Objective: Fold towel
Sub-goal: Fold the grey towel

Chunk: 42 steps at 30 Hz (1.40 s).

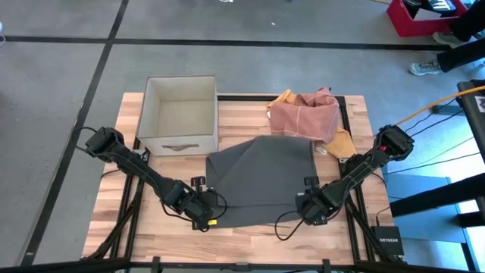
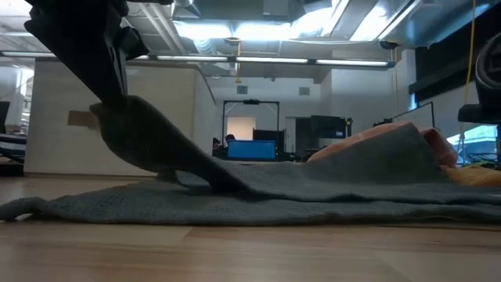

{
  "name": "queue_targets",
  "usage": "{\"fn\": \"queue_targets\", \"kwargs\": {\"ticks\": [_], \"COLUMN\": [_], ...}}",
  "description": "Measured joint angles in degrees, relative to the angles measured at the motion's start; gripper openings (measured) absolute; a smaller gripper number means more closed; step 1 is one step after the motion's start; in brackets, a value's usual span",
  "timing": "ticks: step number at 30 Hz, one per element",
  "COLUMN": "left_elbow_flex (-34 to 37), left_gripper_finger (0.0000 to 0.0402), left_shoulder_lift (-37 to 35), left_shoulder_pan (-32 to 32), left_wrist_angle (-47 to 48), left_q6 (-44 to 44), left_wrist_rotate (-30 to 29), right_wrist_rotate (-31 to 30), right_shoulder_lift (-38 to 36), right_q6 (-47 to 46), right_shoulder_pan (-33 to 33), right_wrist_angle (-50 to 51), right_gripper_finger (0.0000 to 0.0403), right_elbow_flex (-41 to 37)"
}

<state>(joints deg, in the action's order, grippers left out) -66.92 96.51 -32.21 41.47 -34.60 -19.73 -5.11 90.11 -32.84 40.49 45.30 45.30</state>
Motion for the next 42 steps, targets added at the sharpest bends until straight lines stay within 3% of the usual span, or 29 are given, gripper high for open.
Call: {"fn": "queue_targets", "kwargs": {"ticks": [6, 13, 18, 22, 28, 33, 42], "left_elbow_flex": [-0.02, -0.29, -5.32, -11.31, -20.34, -24.29, -26.69], "left_gripper_finger": [0.0005, 0.0005, 0.0005, 0.0002, 0.0002, 0.0003, 0.0003], "left_shoulder_lift": [-0.02, -1.16, -5.22, -8.09, -10.1, -12.25, -14.45], "left_shoulder_pan": [0.0, -0.02, -0.46, -0.42, 0.2, 1.77, 5.99], "left_wrist_angle": [0.03, 1.06, 7.02, 17.32, 36.72, 37.46, 39.36], "left_q6": [0.08, -0.56, -2.67, -3.91, -7.35, -4.05, 0.42], "left_wrist_rotate": [0.0, 0.02, -1.13, -5.01, -15.5, -19.1, -20.17], "right_wrist_rotate": [-1.17, -2.91, -4.31, -6.73, -9.41, -13.08, -27.38], "right_shoulder_lift": [0.02, -0.03, -3.07, -7.26, -12.81, -17.19, -20.81], "right_q6": [0.57, 0.28, -0.16, -2.77, -6.7, -7.68, -9.09], "right_shoulder_pan": [-0.02, 0.0, 0.52, 0.42, 0.37, 0.31, -1.65], "right_wrist_angle": [1.87, 10.89, 15.94, 18.21, 22.63, 25.34, 41.3], "right_gripper_finger": [0.001, 0.0005, 0.0005, 0.0005, 0.0003, 0.0002, 0.0002], "right_elbow_flex": [3.25, 8.87, 12.39, 13.8, 13.94, 15.29, 28.15]}}
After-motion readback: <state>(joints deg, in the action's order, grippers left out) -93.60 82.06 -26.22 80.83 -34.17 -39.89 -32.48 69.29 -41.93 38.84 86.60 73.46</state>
